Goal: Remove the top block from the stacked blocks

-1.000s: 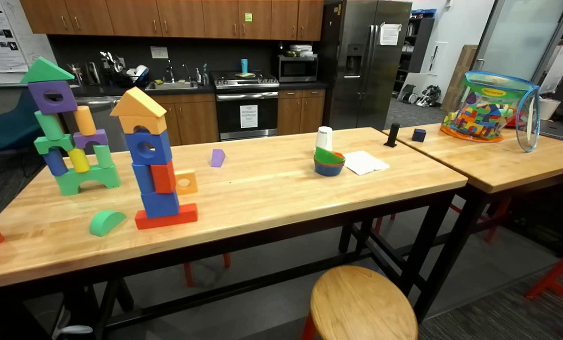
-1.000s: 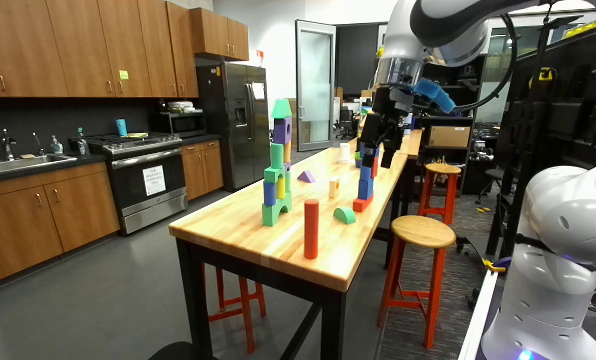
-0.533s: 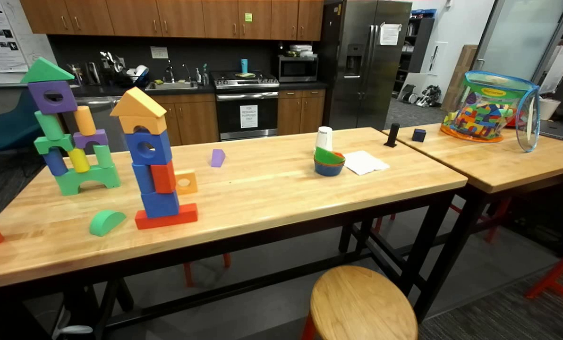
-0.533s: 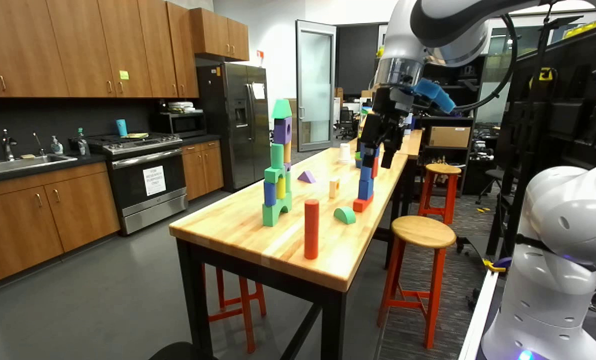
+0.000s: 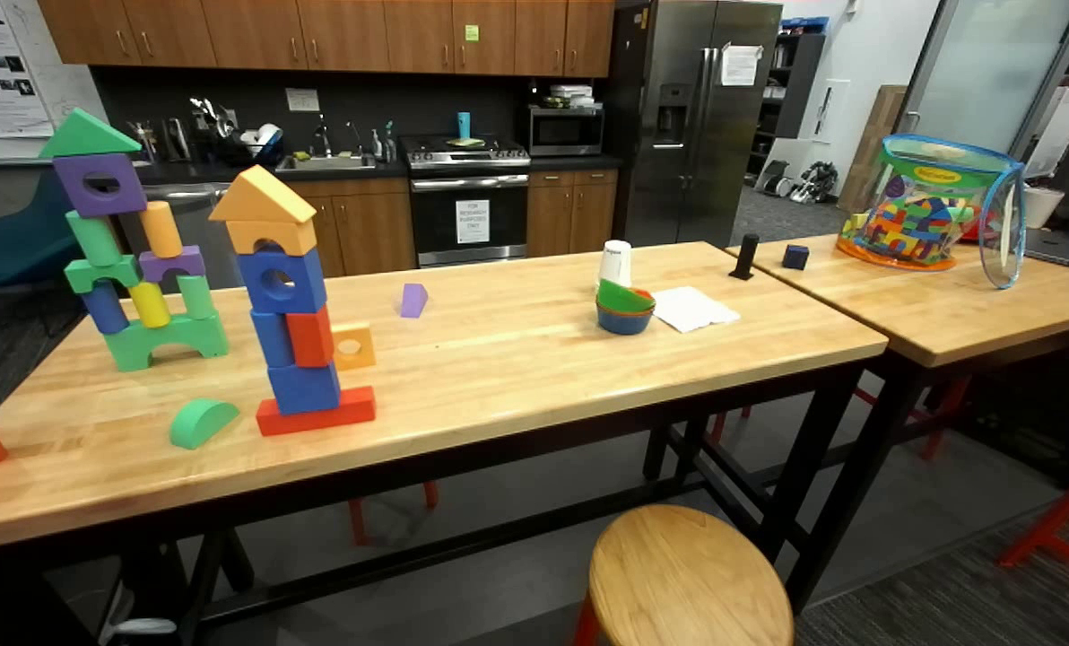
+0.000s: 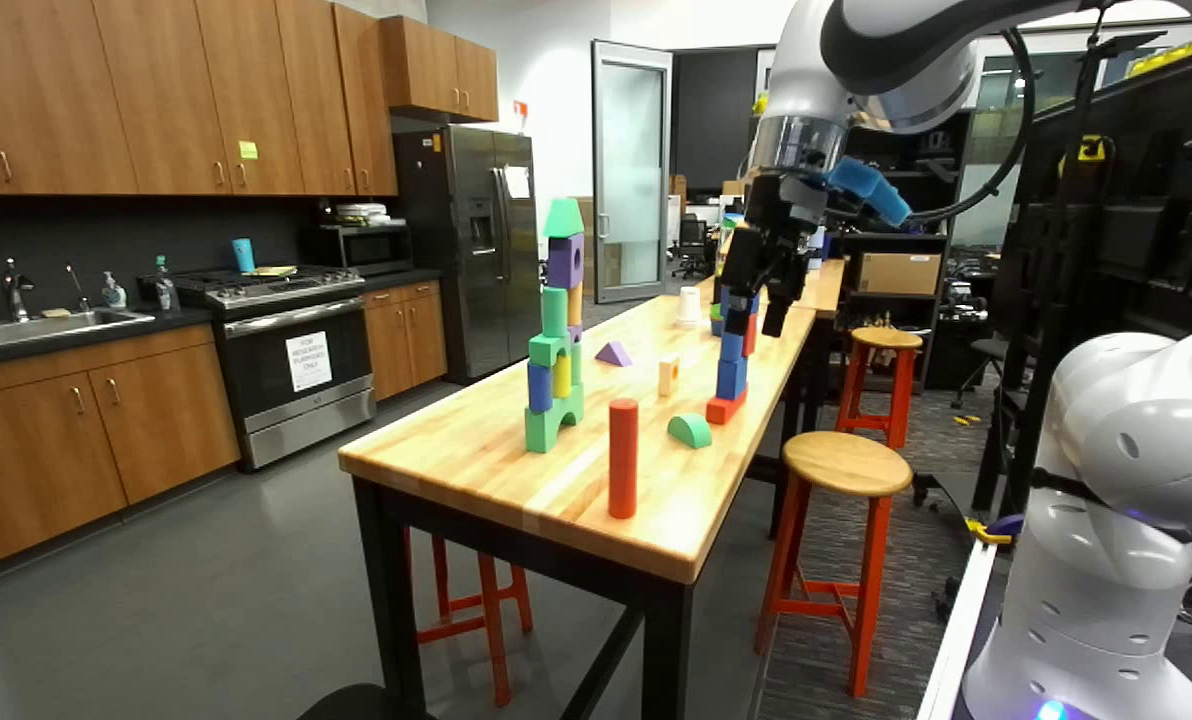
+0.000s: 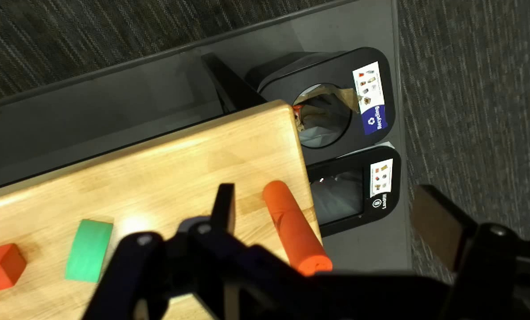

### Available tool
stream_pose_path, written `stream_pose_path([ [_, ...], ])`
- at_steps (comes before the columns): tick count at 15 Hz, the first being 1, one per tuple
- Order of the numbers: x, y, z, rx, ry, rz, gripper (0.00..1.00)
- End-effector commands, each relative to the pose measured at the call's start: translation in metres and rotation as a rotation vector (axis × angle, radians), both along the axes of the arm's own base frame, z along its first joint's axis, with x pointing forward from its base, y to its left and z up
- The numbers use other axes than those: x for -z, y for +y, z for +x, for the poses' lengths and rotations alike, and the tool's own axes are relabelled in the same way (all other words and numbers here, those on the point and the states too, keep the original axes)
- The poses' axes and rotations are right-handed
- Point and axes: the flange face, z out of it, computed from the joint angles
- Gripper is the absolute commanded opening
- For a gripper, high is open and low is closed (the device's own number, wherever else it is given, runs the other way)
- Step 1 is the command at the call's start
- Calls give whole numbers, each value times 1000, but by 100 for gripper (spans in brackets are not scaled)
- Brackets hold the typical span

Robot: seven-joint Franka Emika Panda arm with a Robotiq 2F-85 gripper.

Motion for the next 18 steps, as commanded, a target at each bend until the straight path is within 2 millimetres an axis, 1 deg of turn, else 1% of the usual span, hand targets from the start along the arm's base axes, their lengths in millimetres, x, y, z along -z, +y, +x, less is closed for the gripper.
stream_pose_path([
  [1,-1,7,3,-3,-4,-2,100],
  [4,-8,20,6,-6,27,0,100],
  [6,-19,21,6,28,52,20,100],
  [7,-27,17,4,73,58,38,100],
  [9,-47,-1,-1,202,34,59,100],
  [12,-80,-38,-11,356,17,98,100],
  [14,-102,-60,-13,470,-18,91,100],
  [15,-111,-64,-12,525,-39,85,100],
  [16,-93,-58,-10,433,-27,97,100],
  [18,-107,-67,-13,490,-50,100,100],
])
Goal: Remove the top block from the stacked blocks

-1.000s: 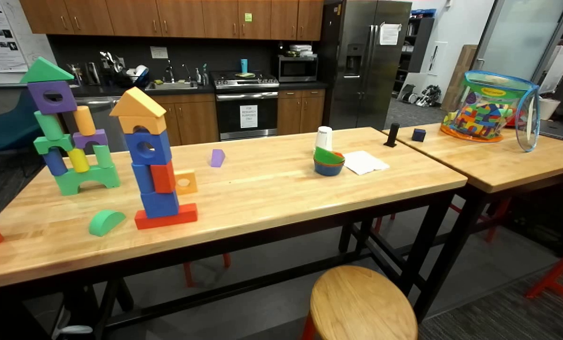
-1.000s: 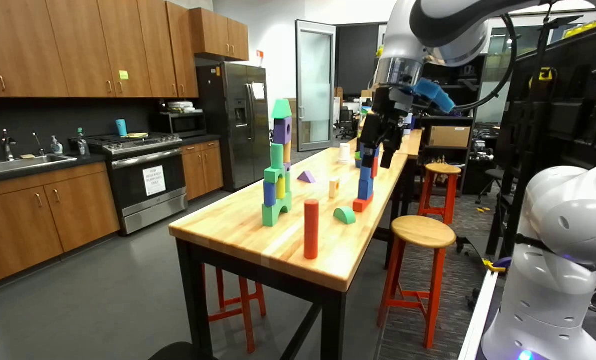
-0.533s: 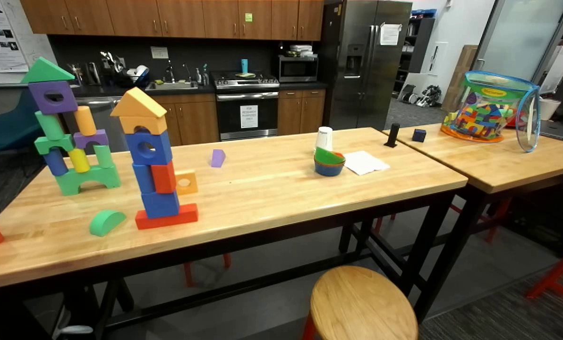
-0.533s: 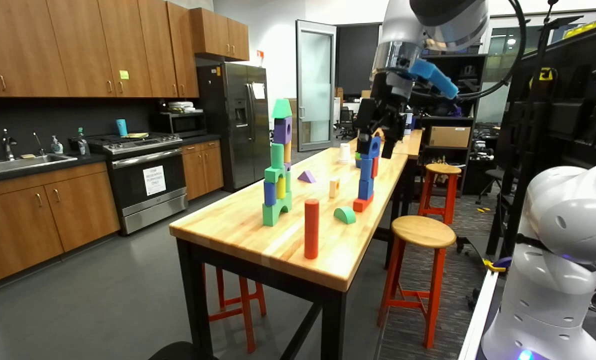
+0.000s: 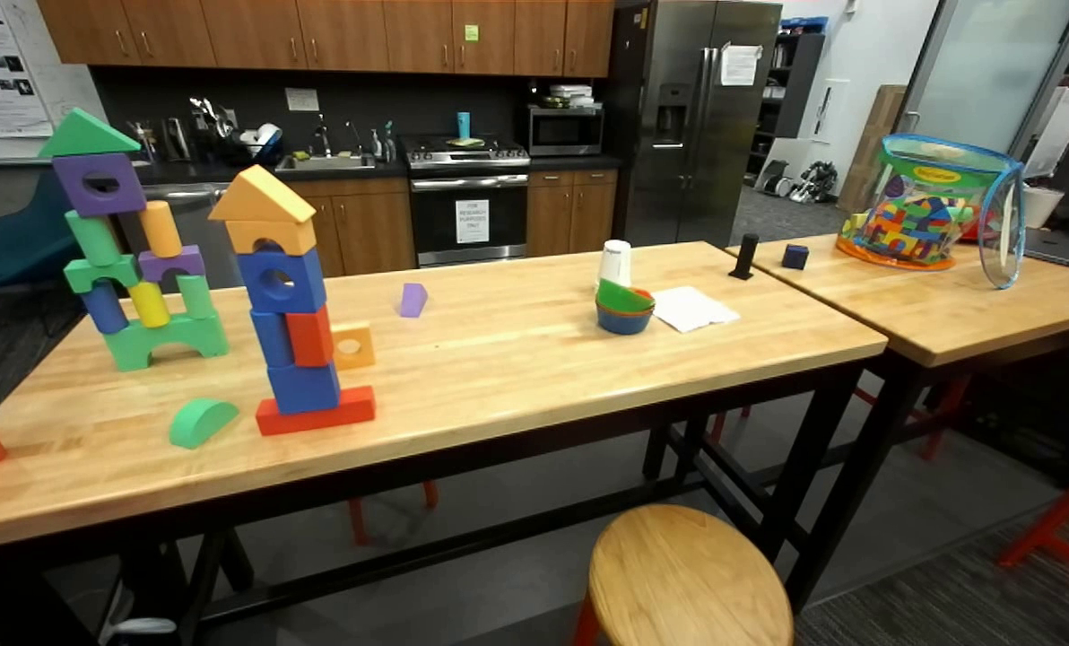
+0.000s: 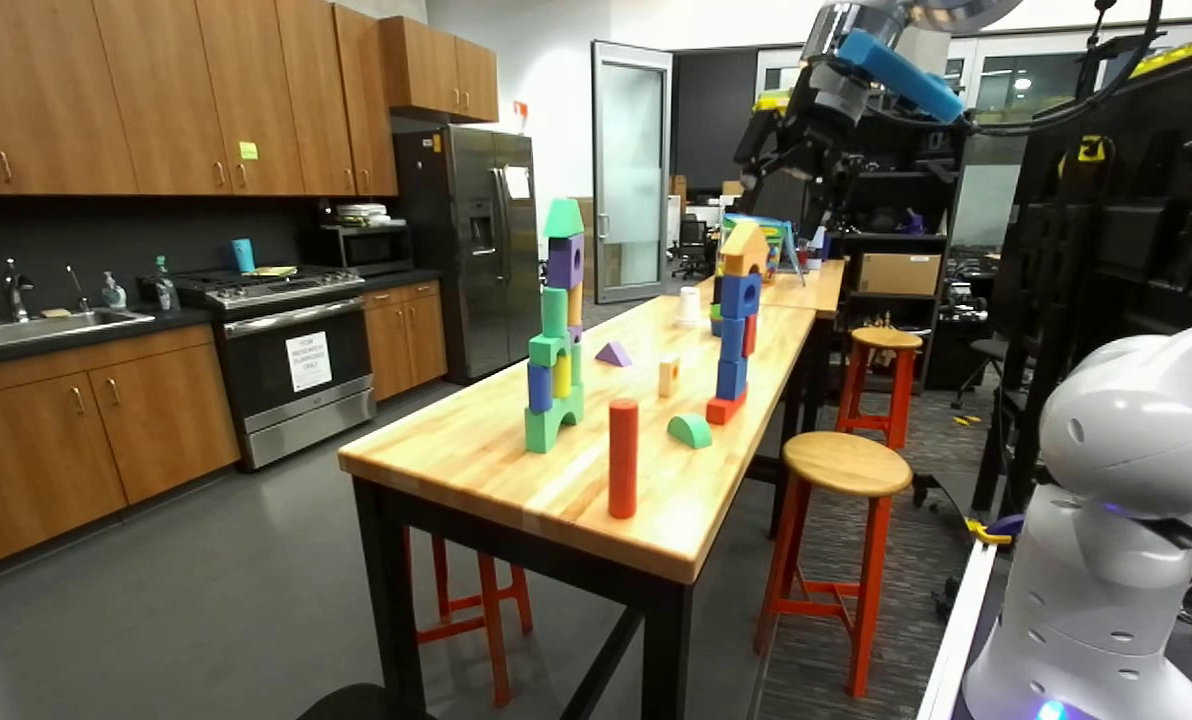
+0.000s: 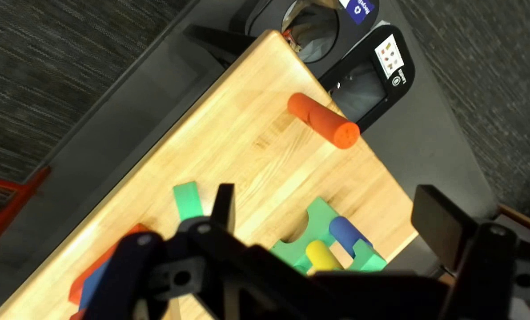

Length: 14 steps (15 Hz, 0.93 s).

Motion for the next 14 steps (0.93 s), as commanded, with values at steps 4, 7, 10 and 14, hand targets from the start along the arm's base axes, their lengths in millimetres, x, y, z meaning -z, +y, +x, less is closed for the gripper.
stream_pose_path([
  [4,-2,2,0,16,4,-2,100],
  [7,-5,-9,9,97,-14,75,100],
  [10,-15,-34,15,251,-24,169,100],
  [14,-38,-71,18,462,-57,212,100],
])
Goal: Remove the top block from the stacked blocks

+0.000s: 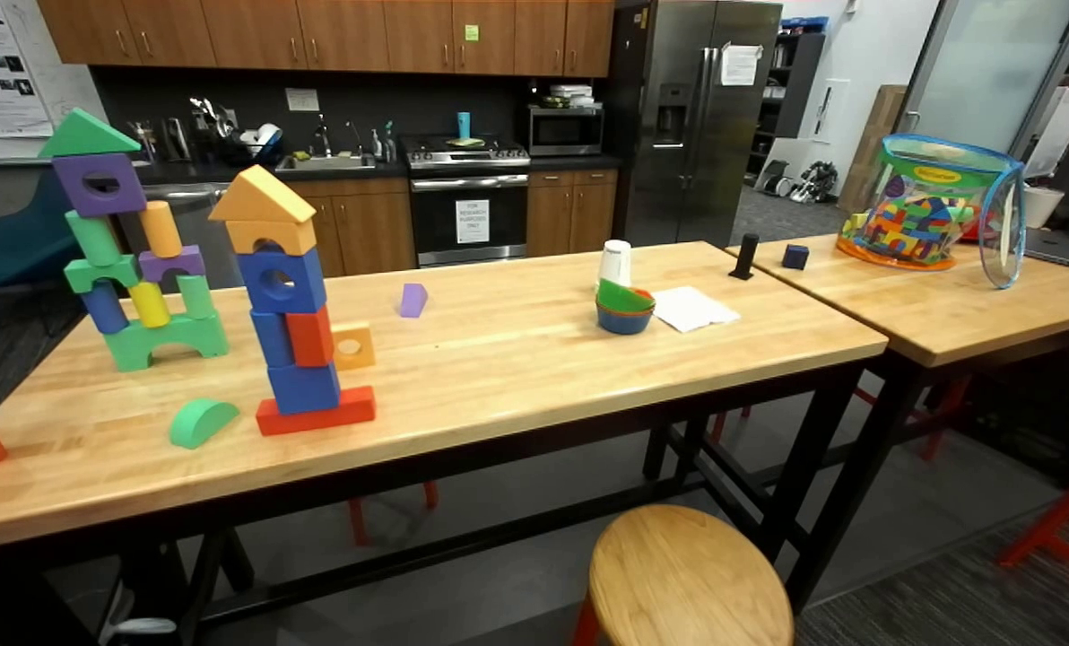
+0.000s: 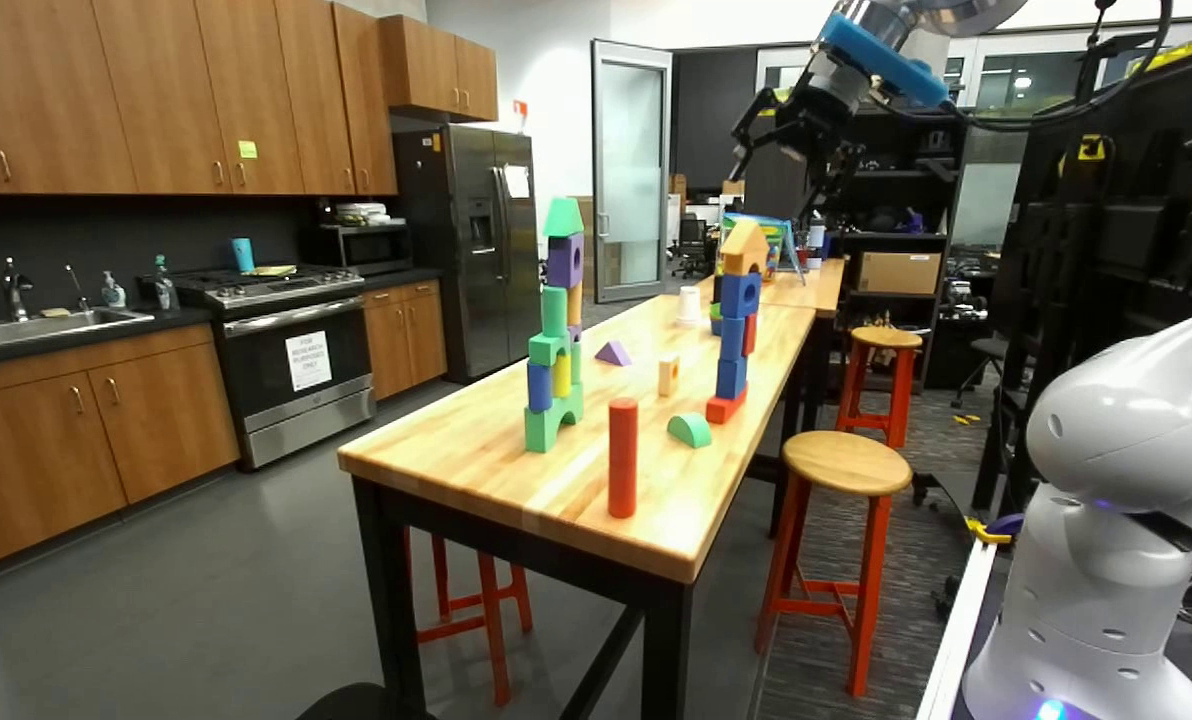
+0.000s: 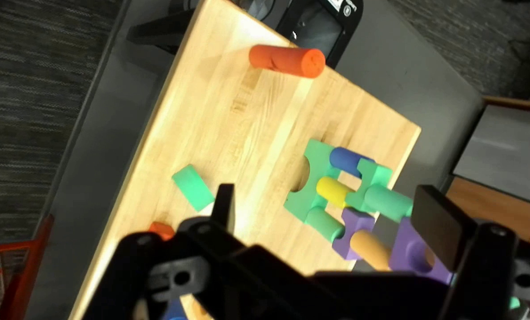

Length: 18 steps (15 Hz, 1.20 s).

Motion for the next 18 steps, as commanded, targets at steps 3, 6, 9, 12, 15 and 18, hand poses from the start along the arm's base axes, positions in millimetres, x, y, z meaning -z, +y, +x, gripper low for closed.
stream_pose_path([
  [3,-51,-35,3,304,12,-8,100],
  [6,-80,-35,1,402,106,-94,100],
  [9,-96,-23,2,350,263,-147,100],
  [12,-91,-15,-9,306,273,-134,100],
  [15,-90,-14,-4,296,284,-131,100],
  [18,-91,-16,-6,300,281,-128,100],
])
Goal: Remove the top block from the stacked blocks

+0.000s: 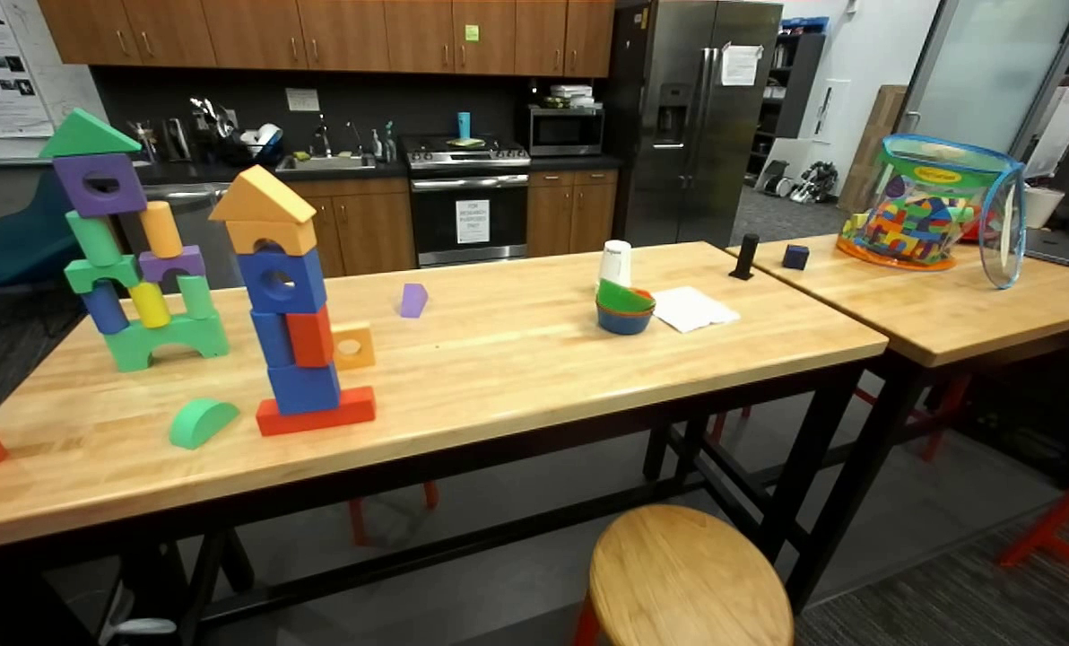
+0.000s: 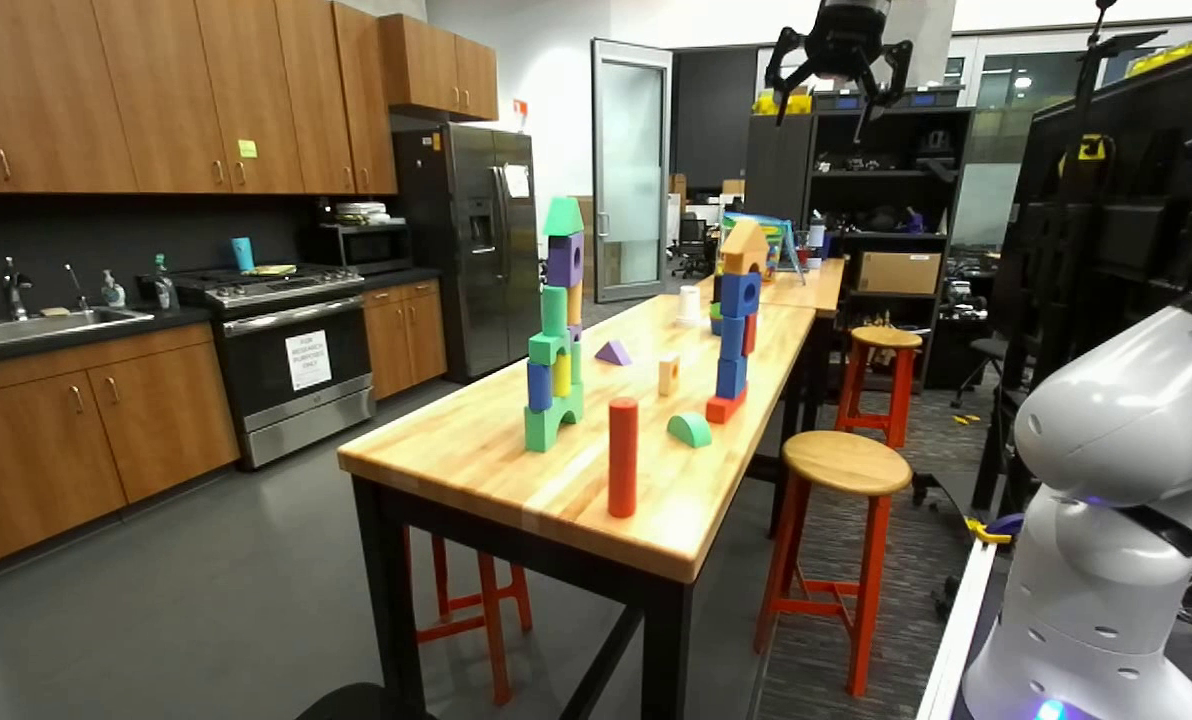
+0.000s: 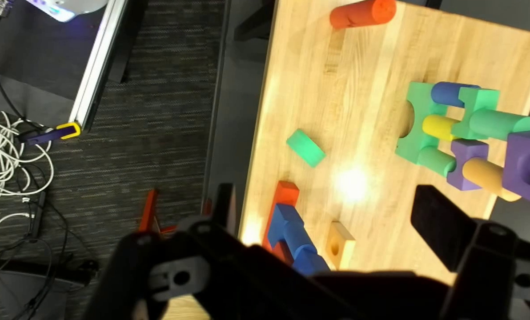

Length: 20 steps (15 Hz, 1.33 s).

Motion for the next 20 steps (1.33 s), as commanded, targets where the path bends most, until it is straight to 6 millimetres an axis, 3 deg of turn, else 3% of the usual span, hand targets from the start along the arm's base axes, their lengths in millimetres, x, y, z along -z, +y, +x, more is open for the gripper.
stream_pose_path([
  [1,-1,0,0,0,1,0,100],
  [4,0,-6,6,-3,-8,11,100],
  [12,-6,-43,35,74,-9,1,100],
  [20,-10,-51,67,58,92,-110,100],
])
